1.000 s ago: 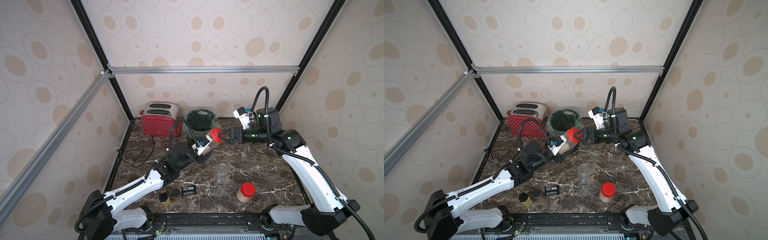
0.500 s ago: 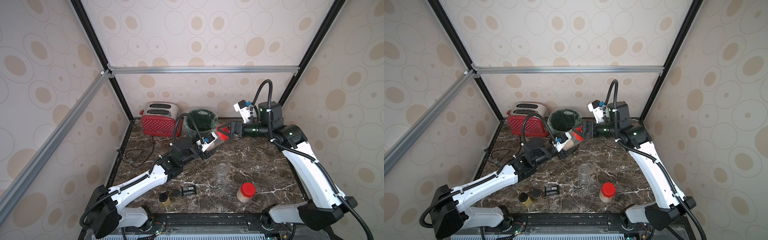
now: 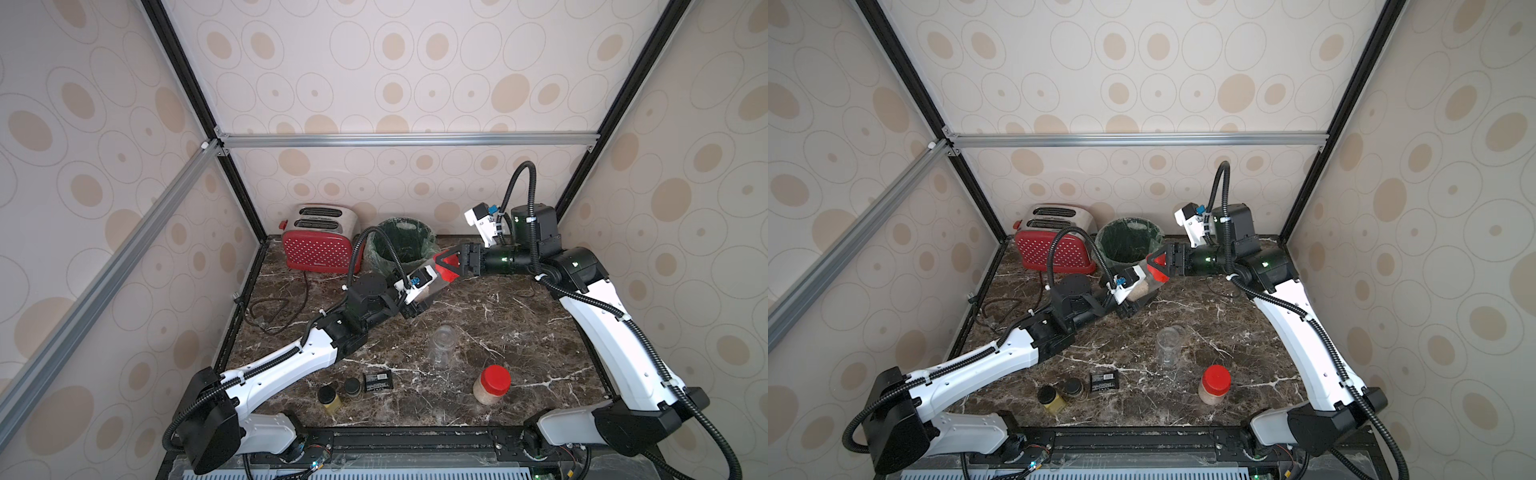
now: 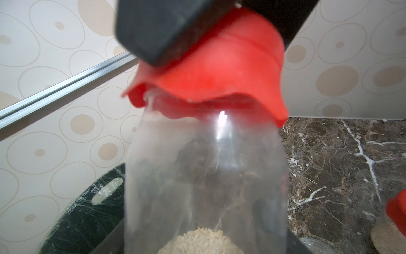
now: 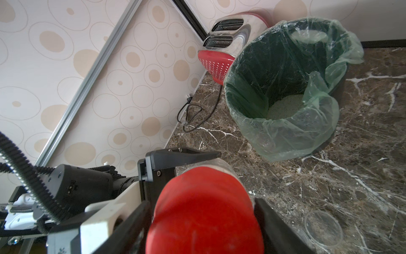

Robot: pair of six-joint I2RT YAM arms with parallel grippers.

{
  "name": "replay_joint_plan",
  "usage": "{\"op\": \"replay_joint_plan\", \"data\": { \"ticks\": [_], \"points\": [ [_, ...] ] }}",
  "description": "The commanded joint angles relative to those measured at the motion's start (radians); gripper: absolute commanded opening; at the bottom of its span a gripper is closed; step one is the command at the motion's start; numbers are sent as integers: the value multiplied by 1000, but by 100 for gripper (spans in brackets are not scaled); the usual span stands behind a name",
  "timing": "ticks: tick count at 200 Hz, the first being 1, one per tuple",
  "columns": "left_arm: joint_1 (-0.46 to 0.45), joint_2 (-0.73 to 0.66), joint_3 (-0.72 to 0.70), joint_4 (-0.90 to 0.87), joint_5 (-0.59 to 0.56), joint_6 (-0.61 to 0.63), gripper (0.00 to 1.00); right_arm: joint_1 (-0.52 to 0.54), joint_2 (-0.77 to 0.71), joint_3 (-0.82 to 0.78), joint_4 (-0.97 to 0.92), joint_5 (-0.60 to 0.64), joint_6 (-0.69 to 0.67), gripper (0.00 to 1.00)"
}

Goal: Empty expired oatmeal from jars
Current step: Unscrew the lid from the jar.

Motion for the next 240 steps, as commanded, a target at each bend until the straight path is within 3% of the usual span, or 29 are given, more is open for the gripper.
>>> {"op": "replay_joint_plan", "data": {
  "ticks": [1, 15, 35, 59, 93, 136, 209, 240],
  "points": [
    [7, 10, 48, 27, 15, 32, 64, -5, 19, 21, -13, -21, -5, 65],
    [9, 12, 45, 30, 16, 24, 64, -4, 28, 29, -23, -38, -13, 55],
    [11, 13, 41, 30, 21, 16, 64, -4, 29, 29, -16, -68, -43, 50],
    [13, 1, 37, 22, 23, 9, 64, -3, 36, 24, 46, -210, -106, 44],
    [15, -13, 24, 27, 38, -7, 64, -8, 69, 96, -33, -427, -442, 44],
    [14, -20, 21, 6, 68, -21, 64, -14, 84, 183, -201, -438, -816, 39],
    [13, -19, 13, -2, 73, -20, 63, -40, 79, 146, -130, -454, -828, 38],
    [13, -27, -9, 25, 70, -37, 63, -42, 85, 122, -98, -459, -767, 54]
  ]
}}
